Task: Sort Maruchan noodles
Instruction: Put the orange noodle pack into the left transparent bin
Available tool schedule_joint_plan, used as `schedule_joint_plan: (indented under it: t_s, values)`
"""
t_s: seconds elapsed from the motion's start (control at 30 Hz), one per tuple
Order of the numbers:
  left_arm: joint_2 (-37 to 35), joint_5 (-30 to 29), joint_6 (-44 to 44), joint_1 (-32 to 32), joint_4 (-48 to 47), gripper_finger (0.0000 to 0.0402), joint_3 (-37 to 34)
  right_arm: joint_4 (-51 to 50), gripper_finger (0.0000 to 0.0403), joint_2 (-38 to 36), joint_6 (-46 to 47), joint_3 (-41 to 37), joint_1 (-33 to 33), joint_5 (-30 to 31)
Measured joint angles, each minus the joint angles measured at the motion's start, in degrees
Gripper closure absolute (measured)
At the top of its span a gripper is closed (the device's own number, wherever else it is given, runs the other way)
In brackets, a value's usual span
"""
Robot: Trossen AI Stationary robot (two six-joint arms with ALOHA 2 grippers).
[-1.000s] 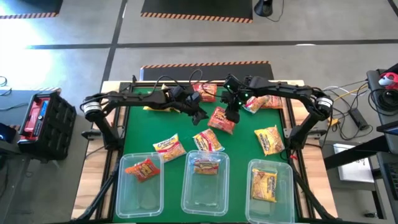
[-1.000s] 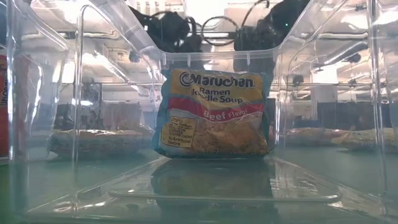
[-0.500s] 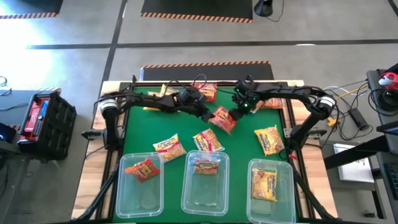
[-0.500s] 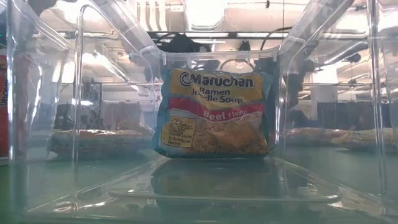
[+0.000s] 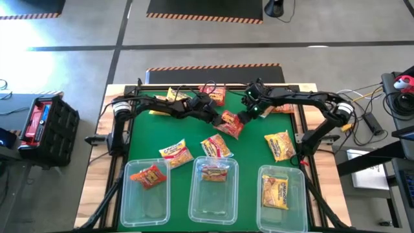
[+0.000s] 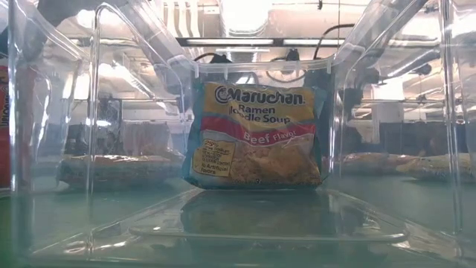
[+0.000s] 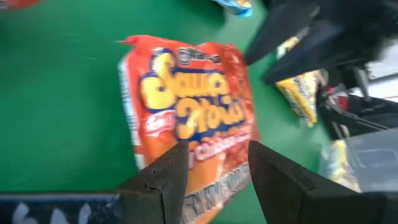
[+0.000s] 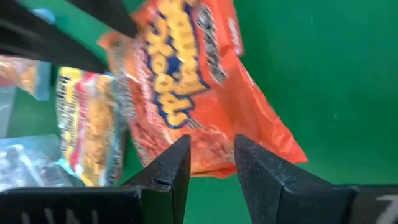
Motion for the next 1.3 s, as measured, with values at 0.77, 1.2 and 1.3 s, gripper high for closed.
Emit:
schedule_joint_plan:
  t_s: [0.77,1.2,1.3]
  values:
    - [-0.07,-7.18,2.10,0.15,-7.59,0.0253,-0.06,-9.66,0.0302,-11.04,-0.15,1.16,-0.20,0.34]
    - [-0.09,-8.42,1.97,0.07,-7.75,0.0253,-0.11,-2.31,0.0216,-9.25,7.91,-3.26,-0.25,-5.70]
    - [-0.09,-8.46,1.97,0.07,-7.77,0.0253,-0.13,3.78,0.0199,-8.78,13.76,-5.82,-0.23,-5.73]
